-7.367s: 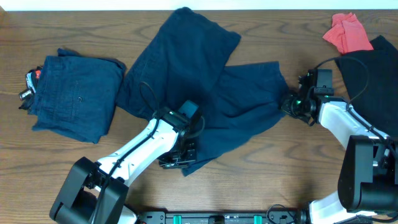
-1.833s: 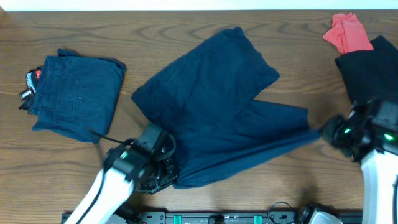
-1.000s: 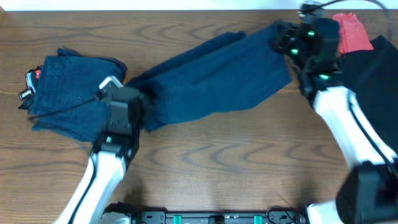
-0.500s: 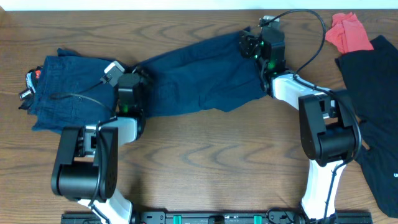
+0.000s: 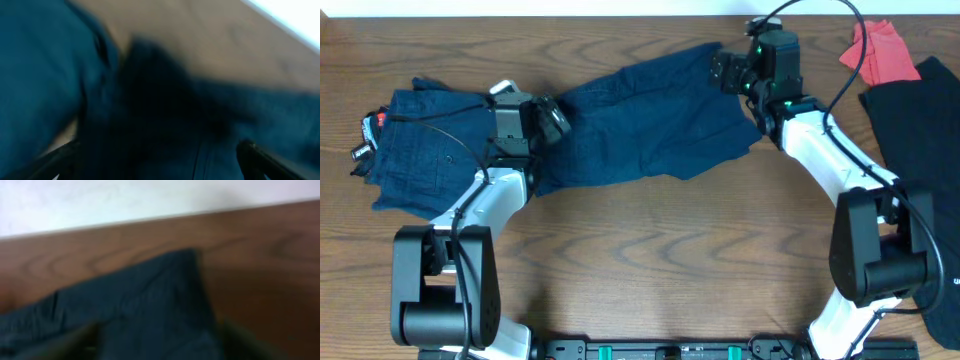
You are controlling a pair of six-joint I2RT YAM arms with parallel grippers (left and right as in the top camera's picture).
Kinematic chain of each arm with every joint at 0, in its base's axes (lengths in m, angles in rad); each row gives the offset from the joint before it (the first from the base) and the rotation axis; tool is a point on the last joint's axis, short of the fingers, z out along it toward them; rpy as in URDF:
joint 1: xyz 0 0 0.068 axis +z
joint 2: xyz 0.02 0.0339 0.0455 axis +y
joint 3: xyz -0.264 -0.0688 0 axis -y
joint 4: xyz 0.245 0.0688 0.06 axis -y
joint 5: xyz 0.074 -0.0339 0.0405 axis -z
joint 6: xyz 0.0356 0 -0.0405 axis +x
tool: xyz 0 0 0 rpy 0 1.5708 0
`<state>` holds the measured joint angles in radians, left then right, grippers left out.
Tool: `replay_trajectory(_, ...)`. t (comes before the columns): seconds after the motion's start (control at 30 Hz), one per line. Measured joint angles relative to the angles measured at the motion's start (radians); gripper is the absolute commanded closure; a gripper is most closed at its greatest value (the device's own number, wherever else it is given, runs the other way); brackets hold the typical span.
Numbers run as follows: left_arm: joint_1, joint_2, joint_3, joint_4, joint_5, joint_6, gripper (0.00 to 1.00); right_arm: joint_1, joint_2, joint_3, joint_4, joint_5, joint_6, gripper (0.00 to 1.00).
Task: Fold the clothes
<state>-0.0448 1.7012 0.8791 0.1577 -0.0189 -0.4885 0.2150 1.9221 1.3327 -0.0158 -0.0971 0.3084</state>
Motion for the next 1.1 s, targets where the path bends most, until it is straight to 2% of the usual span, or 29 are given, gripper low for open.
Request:
replay_trajectory(0.07,-0.007,0.005,0.000,-0.025,0.024,0.001,0.01,0.000,0.015,0.000,-0.041,-0.024,-0.020,0.64)
replay_trajectory(0.3,-0.018,0.103,0.000,-0.060,0.058,0.016,0.19,0.000,0.167,0.000,-0.106,-0.054,-0.035,0.64)
replay_trajectory(0.4,-0.016,0.111,0.013,-0.105,0.061,0.024,0.22,0.000,0.212,0.005,-0.130,-0.063,-0.042,0.64)
replay_trajectory(0.5,-0.015,0.107,0.035,-0.192,0.086,0.031,0.25,0.000,0.212,0.018,-0.189,-0.055,-0.069,0.83)
replay_trajectory(0.6,-0.015,0.092,0.056,-0.312,0.135,0.039,0.28,-0.003,0.206,0.039,-0.299,-0.018,-0.080,0.90)
replay_trajectory(0.83,-0.087,0.064,0.077,-0.545,0.227,0.086,0.27,-0.061,0.169,0.062,-0.585,0.109,-0.041,0.93)
replay_trajectory(0.97,-0.192,0.055,0.086,-0.664,0.257,0.135,0.12,-0.132,0.158,0.066,-0.700,0.179,0.000,0.91)
replay_trajectory(1.1,-0.259,0.045,0.091,-0.772,0.299,0.161,0.08,-0.193,0.146,0.061,-0.749,0.187,0.005,0.88)
